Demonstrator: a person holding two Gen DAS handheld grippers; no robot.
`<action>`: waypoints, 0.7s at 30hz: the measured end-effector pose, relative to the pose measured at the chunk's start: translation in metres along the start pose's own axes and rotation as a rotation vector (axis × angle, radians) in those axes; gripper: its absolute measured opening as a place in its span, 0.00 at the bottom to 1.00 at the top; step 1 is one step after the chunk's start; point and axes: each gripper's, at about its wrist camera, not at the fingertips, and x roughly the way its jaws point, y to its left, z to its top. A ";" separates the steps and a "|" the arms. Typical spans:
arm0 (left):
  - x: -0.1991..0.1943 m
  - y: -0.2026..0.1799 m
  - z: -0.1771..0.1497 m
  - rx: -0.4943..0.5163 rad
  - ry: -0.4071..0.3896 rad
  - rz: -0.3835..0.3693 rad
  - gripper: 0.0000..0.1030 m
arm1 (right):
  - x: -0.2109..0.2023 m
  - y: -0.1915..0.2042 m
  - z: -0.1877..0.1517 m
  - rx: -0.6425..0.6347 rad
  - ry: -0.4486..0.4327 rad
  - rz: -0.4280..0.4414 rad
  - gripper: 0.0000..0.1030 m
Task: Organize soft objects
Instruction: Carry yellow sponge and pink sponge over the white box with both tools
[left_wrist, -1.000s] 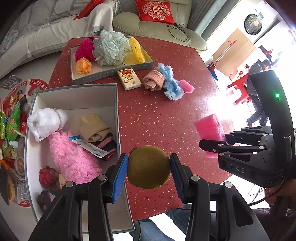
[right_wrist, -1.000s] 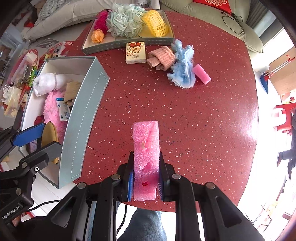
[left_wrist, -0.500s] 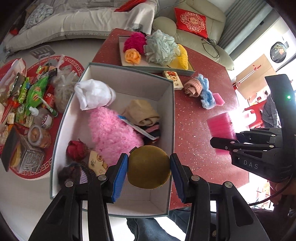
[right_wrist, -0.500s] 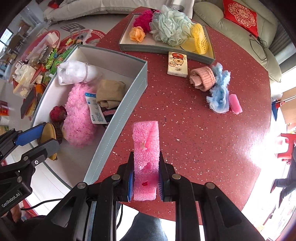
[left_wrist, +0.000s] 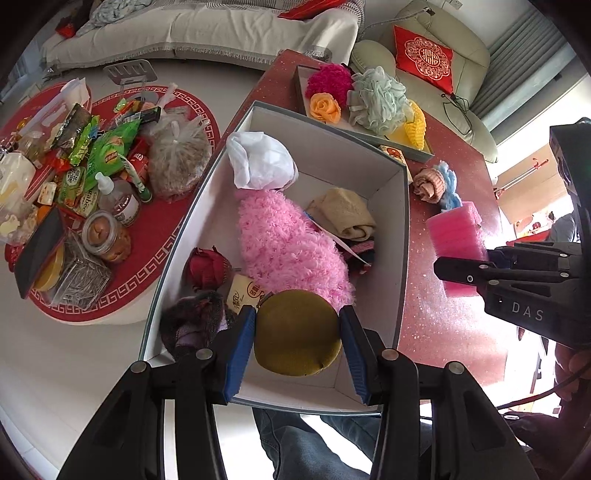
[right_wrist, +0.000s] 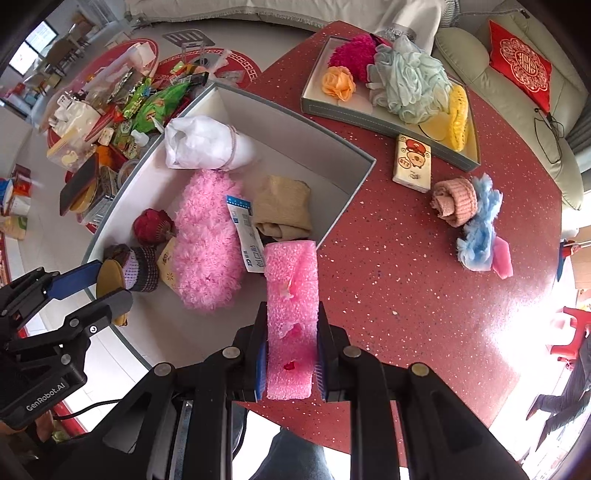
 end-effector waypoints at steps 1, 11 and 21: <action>0.000 0.001 -0.001 -0.002 0.002 0.003 0.46 | 0.001 0.003 0.002 -0.010 0.001 0.002 0.22; 0.005 0.006 -0.004 -0.007 0.026 0.016 0.46 | 0.005 0.027 0.013 -0.068 0.008 0.024 0.22; 0.009 0.006 -0.003 -0.005 0.040 0.025 0.46 | 0.010 0.029 0.017 -0.074 0.017 0.031 0.22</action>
